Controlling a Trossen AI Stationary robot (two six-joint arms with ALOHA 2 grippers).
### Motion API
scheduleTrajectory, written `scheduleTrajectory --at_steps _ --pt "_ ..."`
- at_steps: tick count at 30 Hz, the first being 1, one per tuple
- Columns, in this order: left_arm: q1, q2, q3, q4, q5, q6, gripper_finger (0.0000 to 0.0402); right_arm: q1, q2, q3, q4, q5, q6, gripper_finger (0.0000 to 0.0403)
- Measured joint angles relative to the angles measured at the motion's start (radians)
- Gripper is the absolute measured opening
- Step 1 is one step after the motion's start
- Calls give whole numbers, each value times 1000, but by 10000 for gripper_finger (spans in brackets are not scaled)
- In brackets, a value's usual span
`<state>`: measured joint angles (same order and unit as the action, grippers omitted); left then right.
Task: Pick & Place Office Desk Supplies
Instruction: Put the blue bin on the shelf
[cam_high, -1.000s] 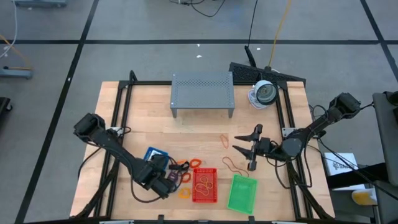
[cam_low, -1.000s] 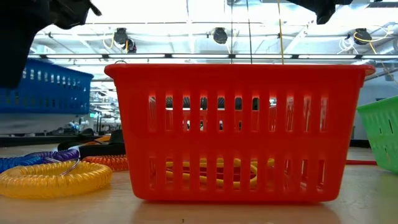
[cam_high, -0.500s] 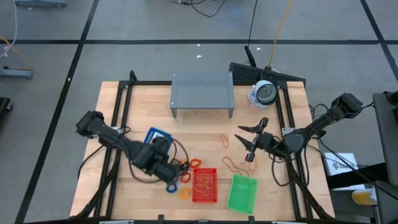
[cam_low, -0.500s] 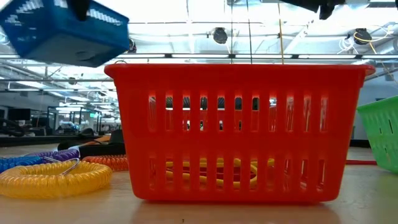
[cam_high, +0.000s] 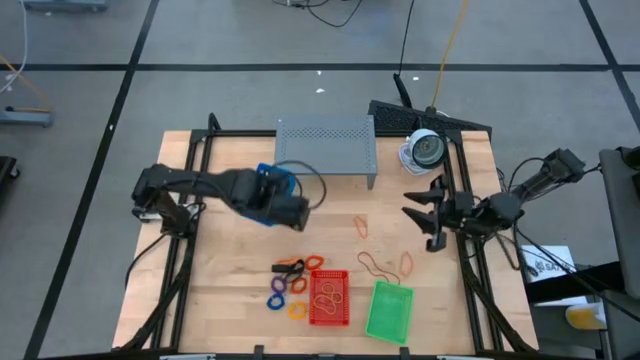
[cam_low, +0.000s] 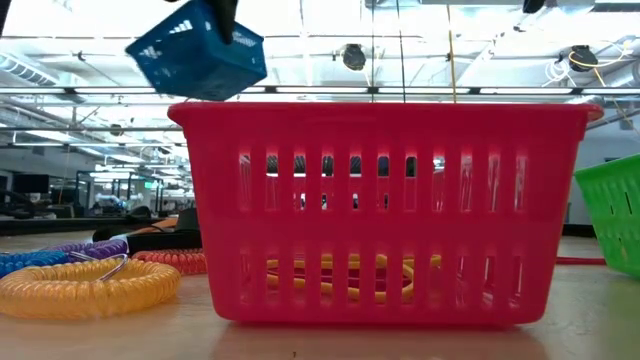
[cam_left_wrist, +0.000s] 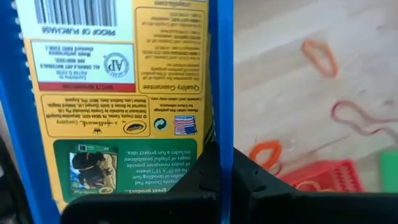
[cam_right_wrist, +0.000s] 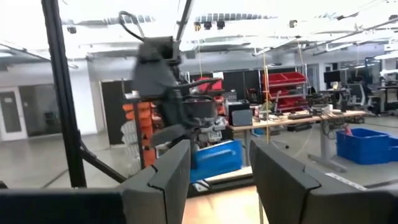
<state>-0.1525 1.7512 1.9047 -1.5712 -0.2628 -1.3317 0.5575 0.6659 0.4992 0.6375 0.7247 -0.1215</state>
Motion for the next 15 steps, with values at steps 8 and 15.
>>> scheduleTrajectory --at_steps 8,15 --pt "170 0 67 10 -8 70 1 0 -52 0 4 -22 61 155" --pt "322 14 68 114 -9 180 1 -20 -53 -1 29 68 69 155"
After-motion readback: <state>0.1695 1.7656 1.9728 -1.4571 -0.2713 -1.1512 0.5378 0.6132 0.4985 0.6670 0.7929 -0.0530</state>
